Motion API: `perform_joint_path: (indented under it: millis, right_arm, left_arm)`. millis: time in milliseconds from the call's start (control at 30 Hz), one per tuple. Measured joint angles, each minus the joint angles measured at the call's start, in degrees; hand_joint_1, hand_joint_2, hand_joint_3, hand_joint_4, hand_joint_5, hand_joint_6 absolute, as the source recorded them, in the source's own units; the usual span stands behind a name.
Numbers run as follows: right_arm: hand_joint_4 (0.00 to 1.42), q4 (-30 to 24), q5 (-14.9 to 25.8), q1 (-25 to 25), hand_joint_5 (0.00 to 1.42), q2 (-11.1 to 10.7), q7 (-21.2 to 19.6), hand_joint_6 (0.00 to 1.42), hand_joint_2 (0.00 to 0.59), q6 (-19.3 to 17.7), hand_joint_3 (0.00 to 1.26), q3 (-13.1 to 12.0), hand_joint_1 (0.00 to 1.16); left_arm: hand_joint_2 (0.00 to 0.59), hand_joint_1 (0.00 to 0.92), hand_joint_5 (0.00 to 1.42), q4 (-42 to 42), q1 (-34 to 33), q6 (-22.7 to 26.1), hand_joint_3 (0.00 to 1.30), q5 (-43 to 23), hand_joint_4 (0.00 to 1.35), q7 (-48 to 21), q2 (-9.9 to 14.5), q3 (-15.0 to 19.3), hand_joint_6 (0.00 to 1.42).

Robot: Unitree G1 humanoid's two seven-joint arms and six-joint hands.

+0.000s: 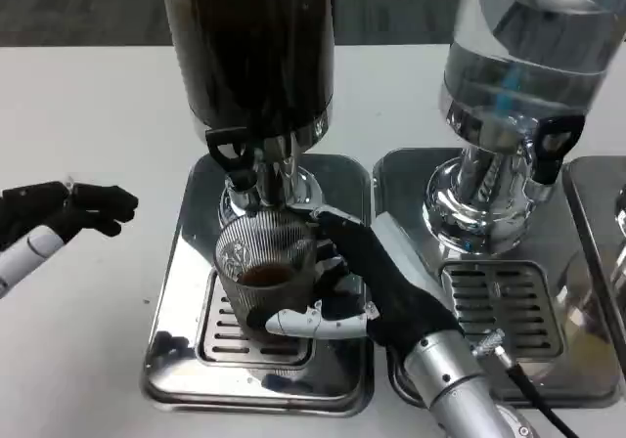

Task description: Grasp the cup under the faucet to collect the drink, then remove the cup.

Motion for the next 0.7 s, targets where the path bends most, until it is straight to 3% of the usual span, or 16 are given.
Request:
perform_joint_path:
  millis: [700]
  right_arm:
    - [0.40,-2.49,1.15,3.76,0.55,-0.32,-1.63,0.70,0.231,-0.98,0.34,-1.62,0.88]
  left_arm:
    - [0.197,0.000,0.42,1.04,-1.17,0.00,0.43,-0.03,0.39,-1.81,0.00,-0.20,0.33]
